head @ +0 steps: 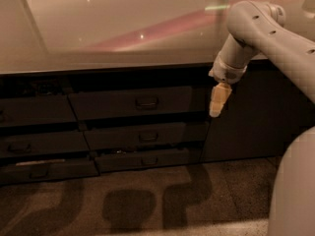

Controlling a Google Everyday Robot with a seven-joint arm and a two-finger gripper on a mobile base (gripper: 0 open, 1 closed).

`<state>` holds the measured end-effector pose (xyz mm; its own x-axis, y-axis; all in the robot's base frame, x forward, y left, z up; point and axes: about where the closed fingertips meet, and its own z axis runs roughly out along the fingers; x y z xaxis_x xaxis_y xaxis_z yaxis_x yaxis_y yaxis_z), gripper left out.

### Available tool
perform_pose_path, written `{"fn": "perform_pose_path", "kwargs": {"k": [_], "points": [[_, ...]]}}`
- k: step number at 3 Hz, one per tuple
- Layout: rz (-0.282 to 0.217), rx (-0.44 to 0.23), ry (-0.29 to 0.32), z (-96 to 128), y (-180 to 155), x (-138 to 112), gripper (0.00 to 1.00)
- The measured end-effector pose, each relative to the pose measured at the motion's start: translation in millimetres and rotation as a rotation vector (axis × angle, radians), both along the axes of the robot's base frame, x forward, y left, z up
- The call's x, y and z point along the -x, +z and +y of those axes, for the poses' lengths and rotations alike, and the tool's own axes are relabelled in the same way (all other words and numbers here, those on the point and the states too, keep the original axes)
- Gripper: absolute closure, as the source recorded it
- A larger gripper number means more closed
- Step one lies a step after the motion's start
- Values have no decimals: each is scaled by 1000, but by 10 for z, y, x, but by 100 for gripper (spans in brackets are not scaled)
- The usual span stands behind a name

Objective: Open top drawer

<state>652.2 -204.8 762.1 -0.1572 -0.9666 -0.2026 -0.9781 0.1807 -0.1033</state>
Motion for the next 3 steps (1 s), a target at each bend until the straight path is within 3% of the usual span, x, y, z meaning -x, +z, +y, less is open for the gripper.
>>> {"fn": "perform_pose_path", "kwargs": {"k": [2, 3], "points": [[29, 13, 15, 109, -110, -102, 0], [63, 55, 73, 479, -254, -218, 0]]}}
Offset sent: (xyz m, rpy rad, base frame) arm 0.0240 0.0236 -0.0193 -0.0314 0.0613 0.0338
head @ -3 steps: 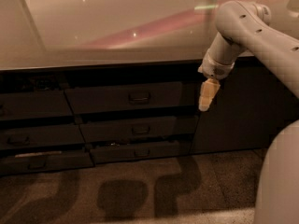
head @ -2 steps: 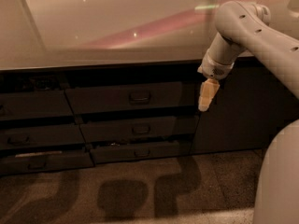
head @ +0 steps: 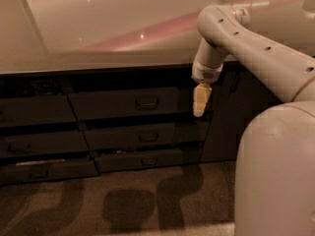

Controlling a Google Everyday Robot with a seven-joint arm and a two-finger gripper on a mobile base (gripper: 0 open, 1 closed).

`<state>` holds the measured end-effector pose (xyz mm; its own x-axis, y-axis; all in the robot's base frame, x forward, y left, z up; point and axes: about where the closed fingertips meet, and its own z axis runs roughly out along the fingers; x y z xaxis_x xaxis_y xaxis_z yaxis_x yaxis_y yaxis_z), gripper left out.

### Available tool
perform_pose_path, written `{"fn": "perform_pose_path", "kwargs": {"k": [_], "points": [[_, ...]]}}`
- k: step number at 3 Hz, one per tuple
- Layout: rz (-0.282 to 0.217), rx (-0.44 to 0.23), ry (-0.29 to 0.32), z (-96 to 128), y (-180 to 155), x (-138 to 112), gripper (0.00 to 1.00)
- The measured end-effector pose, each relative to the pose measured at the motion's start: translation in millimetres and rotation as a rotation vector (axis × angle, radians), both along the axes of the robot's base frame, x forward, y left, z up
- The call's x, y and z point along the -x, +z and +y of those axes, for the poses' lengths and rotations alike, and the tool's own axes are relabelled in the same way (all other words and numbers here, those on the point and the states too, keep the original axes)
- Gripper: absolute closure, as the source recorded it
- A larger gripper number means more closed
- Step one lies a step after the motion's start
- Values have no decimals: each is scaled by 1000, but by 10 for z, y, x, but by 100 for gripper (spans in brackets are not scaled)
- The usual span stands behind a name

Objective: Open top drawer

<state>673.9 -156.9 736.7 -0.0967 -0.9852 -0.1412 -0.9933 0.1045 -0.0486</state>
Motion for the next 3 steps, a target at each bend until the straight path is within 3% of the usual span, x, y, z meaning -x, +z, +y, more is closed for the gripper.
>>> {"fn": "perform_pose_path", "kwargs": {"k": [1, 2, 3], "points": [[0, 0, 0, 3, -1, 0, 0], [-59, 35, 12, -27, -29, 29, 0], [-262, 110, -31, -225, 307, 150, 0]]}}
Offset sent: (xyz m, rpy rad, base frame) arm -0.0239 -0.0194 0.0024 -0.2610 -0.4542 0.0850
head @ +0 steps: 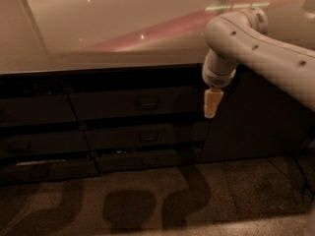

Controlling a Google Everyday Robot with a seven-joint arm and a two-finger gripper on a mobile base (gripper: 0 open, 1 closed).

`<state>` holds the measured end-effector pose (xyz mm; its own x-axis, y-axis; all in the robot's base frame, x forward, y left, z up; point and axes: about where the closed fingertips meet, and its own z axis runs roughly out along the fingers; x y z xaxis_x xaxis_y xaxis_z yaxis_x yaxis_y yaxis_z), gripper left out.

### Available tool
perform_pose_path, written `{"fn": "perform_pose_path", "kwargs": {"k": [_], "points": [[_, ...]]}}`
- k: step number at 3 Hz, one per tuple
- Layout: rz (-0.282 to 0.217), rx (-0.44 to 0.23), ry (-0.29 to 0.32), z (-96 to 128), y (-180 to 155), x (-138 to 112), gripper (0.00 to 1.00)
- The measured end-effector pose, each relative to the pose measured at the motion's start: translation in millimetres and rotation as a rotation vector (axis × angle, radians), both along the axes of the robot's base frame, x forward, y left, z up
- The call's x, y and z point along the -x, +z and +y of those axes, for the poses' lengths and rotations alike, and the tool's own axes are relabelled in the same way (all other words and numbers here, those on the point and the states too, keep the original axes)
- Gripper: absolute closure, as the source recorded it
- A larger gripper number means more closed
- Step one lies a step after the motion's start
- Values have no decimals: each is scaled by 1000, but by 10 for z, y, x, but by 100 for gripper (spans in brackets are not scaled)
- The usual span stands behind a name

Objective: Open top drawer

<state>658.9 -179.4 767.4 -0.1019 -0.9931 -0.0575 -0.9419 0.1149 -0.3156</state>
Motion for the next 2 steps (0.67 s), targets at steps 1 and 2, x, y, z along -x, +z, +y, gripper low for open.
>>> {"fn": "perform_pose_path", "kwargs": {"k": [1, 2], "points": [[-67, 48, -4, -46, -42, 5, 0], [-67, 48, -4, -46, -42, 4, 0]]}}
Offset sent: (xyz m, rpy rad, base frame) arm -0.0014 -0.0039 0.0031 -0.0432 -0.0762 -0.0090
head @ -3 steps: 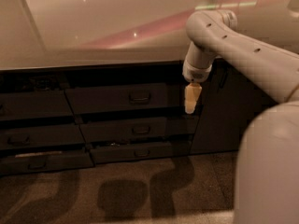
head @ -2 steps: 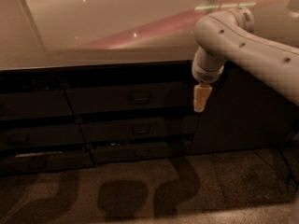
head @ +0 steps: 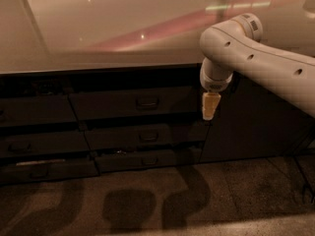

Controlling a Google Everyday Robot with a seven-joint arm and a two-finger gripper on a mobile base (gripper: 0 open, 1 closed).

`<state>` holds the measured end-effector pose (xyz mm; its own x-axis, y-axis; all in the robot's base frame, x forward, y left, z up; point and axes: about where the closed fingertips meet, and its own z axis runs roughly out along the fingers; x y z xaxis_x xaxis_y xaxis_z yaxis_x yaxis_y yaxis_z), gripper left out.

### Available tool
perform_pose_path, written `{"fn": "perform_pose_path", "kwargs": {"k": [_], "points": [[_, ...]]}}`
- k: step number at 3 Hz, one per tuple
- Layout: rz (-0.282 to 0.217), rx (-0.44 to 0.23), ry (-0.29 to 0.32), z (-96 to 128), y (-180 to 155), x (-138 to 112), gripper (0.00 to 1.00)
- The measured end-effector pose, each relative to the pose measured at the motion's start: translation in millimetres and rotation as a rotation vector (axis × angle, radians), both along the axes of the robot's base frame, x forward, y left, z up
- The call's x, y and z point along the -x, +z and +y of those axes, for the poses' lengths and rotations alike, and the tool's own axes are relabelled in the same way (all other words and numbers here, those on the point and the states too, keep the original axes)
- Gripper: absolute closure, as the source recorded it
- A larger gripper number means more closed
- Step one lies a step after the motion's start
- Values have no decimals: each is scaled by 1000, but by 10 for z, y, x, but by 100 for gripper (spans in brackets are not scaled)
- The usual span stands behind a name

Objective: Open top drawer

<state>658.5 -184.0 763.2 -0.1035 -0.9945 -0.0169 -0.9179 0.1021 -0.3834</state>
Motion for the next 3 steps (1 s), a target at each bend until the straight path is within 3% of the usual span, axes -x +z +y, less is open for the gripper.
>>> {"fn": "perform_pose_path", "kwargs": {"k": [2, 3], "points": [[19, 69, -101, -130, -477, -433, 0], [20, 69, -101, -130, -480, -434, 0]]}}
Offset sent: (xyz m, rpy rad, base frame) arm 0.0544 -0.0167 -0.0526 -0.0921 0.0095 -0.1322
